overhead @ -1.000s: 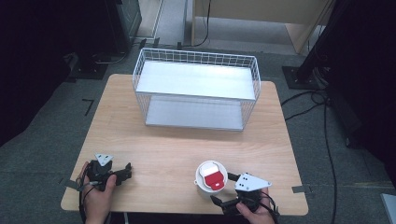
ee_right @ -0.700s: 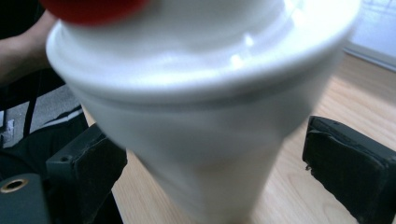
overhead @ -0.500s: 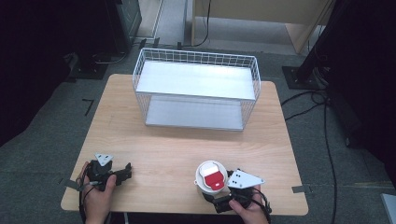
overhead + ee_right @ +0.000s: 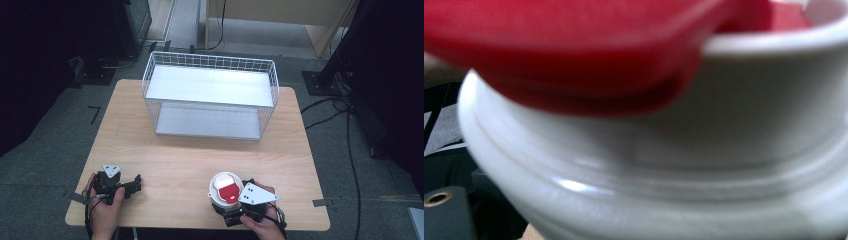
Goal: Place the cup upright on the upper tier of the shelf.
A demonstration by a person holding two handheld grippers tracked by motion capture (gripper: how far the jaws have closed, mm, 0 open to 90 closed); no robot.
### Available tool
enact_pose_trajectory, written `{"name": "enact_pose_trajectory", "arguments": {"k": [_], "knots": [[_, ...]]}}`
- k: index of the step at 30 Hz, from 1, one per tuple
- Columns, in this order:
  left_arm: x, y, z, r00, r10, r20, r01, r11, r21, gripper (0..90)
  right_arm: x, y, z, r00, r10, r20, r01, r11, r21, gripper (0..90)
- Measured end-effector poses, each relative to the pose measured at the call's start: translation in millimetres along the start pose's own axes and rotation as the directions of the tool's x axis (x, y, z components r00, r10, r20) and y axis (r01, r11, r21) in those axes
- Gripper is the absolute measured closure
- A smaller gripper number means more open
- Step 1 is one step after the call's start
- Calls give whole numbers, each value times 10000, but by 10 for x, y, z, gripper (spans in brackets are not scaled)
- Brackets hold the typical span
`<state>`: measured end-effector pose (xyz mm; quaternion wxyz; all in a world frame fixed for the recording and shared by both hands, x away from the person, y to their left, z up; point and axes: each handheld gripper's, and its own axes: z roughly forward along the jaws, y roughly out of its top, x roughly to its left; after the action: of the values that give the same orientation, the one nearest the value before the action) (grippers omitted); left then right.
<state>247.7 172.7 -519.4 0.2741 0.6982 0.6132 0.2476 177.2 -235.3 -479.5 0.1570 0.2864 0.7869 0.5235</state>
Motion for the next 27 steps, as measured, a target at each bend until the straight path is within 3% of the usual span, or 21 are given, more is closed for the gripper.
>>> {"name": "enact_pose_trajectory", "arguments": {"k": [12,19,27], "knots": [[-2,1,1,10000,37,24,-37,10000,-7,0,-2,21,-15,9993,133,346,-132,9999,-32,75],[-2,2,0,10000,60,31,-60,10000,8,0,-55,43,-46,9980,526,338,-515,9981,-342,78],[-3,2,0,10000,59,36,-59,10000,-1,0,-86,117,-87,9975,614,346,-588,9956,-724,79]]}}
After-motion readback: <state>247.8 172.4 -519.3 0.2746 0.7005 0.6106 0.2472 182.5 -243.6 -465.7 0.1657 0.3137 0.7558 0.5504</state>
